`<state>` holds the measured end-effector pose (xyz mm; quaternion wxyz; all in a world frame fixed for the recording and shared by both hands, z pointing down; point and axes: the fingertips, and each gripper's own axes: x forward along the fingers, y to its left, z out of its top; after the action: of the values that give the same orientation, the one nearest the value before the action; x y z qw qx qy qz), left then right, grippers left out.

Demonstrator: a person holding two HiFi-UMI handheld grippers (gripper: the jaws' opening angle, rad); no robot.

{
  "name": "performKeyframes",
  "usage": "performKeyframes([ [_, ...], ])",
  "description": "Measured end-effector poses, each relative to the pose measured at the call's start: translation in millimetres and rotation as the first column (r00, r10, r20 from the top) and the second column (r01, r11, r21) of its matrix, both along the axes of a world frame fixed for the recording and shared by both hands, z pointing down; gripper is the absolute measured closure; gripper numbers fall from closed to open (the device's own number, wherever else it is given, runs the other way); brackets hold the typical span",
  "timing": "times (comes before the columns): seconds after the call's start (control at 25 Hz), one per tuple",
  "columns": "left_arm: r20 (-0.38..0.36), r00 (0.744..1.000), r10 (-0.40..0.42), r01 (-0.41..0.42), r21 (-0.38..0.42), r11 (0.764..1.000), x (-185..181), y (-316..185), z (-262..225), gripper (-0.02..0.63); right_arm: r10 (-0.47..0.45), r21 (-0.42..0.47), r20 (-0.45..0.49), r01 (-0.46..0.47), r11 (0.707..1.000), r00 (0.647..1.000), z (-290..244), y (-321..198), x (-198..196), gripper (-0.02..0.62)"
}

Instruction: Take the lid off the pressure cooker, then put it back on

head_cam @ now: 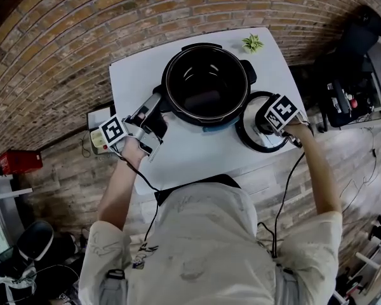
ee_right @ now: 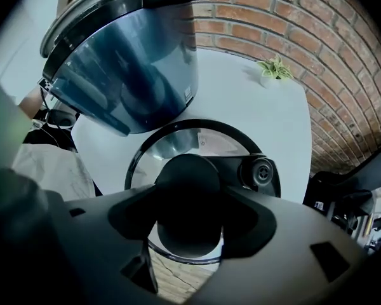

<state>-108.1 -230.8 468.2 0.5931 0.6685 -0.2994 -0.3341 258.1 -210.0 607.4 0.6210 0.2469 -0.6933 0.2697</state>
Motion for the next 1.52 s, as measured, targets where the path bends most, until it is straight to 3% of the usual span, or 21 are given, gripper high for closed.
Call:
performKeyframes([
  [0.64,-0.016,1.0,-0.016,0.016,-0.005,1.0,-1.1,0.3,1.3,0.531,-0.003,0.001,-0.011,0.003,1.0,1.0,1.0,-0.8,-0.8,0.302],
  [0.76,-0.018,1.0,-0.015,0.015,-0.007,1.0,-1.5,0.6,1.2,0.531,-0.004,0.033,-0.006,0.004,0.999,1.0,-0.1,-2.3,0.3,0.291],
  [0.96,-0.021,1.0,-0.017,0.017,-0.01,1.0,-1.1,0.6,0.2,0.531,-0.023,0.071,-0.01,0.024,0.997,1.0,-10.0,-5.3,2.4,0.213],
  [1.4,-0.054,0.998,-0.041,0.041,-0.014,0.999,-2.5,1.4,0.1,0.532,-0.01,0.231,0.11,-0.016,0.973,0.994,-68.2,2.0,-11.8,0.209],
  [1.52,-0.061,0.997,-0.047,0.046,-0.016,0.999,-2.8,1.2,0.4,0.534,0.007,0.288,0.088,-0.033,0.957,0.996,-70.3,7.8,-6.8,0.207],
])
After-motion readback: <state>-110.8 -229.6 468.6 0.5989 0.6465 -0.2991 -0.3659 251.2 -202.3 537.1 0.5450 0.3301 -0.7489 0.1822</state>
